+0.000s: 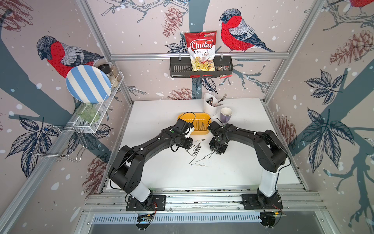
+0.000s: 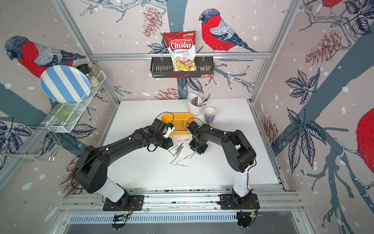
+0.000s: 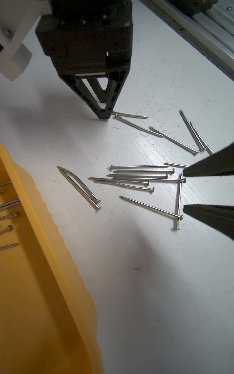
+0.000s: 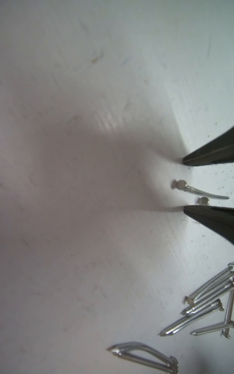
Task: Put the nails on the desktop into the storage box
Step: Pick up the nail from the center of the board.
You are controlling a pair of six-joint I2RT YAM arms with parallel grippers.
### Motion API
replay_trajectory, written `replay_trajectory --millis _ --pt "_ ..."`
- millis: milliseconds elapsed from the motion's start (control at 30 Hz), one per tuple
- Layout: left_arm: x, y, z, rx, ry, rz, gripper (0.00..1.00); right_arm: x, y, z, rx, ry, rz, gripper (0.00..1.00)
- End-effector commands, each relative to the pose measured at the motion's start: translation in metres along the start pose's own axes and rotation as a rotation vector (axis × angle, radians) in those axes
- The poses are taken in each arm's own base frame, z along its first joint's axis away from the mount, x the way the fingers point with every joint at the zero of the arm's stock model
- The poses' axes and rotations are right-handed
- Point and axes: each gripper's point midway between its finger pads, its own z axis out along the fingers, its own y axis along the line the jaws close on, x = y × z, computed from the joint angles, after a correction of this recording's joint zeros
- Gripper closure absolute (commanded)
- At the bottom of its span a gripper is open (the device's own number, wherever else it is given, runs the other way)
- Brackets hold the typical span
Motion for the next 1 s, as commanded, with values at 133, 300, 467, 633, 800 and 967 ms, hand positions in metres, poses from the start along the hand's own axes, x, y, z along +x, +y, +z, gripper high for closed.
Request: replay_trajectory --millis 133,300,467,633,800,967 --pt "-0.001 0.003 -0.005 -0.006 -0.014 0.009 0.72 -0.002 0.004 0.014 -0.005 -0.002 -0.023 0.74" --pt "0.0 0.004 -0.005 -0.006 -0.016 0.005 0.72 -0.004 0.002 0.014 0.005 -0.01 -0.021 0.83" --pt "0.0 0.004 -0.005 -0.008 -0.015 0.005 0.72 -0.006 0.0 0.014 0.01 -0.019 -0.022 0.9" --pt "0.0 0.005 -0.005 -0.01 -0.016 0.003 0.72 -0.012 0.0 0.01 0.004 -0.03 -0.026 1.0" --pt "-0.003 0.006 -0.007 -0.003 -0.026 -0.013 0.73 -0.021 0.008 -0.003 -0.011 -0.07 -0.076 1.0" --pt "-0.006 0.012 -0.013 0.038 -0.053 -0.078 0.72 -0.029 0.031 -0.031 -0.074 -0.145 -0.166 1.0"
